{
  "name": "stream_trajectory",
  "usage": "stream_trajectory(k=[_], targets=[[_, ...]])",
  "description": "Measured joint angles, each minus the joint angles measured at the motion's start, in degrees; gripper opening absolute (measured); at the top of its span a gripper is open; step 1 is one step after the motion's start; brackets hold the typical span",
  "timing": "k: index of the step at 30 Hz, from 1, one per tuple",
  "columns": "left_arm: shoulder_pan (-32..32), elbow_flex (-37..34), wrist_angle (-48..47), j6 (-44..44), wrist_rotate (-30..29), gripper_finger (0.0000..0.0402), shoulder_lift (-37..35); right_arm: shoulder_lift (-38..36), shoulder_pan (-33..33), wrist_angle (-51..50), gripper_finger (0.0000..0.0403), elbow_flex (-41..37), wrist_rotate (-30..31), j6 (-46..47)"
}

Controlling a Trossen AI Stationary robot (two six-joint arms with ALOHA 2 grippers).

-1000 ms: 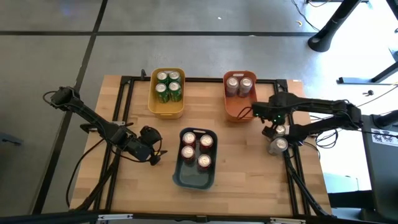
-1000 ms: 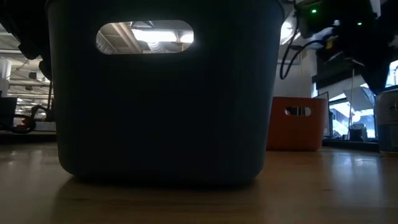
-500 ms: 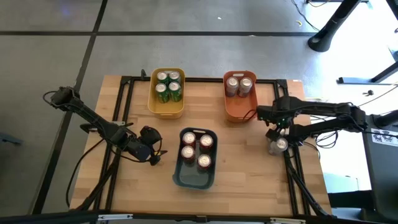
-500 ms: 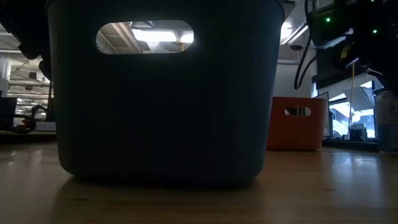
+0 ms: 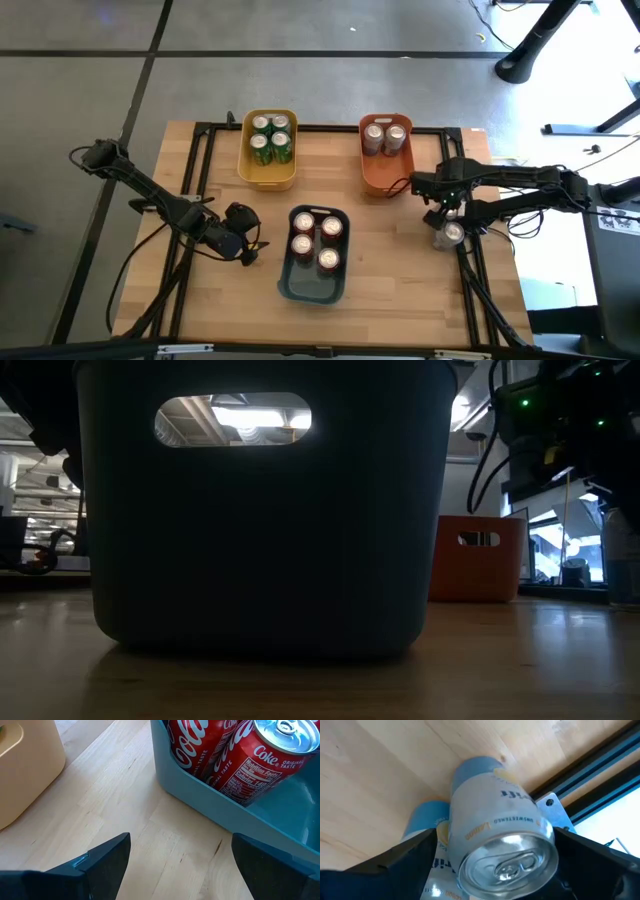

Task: Sort soda cans
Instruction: Put the blue-white soda can into the orange bin

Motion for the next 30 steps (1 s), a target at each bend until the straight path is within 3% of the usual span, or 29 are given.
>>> stream_trajectory(k=[4,13,23,30], targets=[[0.00,0.02,0.00,0.00,0.00,0.0335,-0.01,0.00,0.00,-0.05,0.0366,0.00,0.00,0.22],[0.00,0.02,-0.02,0.00,0.00,0.0335,-0.01,-0.03,0.00,-0.18,0.0280,0.13,0.02,-1.38],[0.09,0.00,-0.02,0.31,0.00,0.0335,-0.01,0.04,0.00,-0.14,0.0284,0.65,0.03,-1.55],[0.37,0.02,-0.02,1.22,0.00,0.0335,-0.01,0.05,0.00,-2.25,0.0280,7.98,0.40,-1.17]])
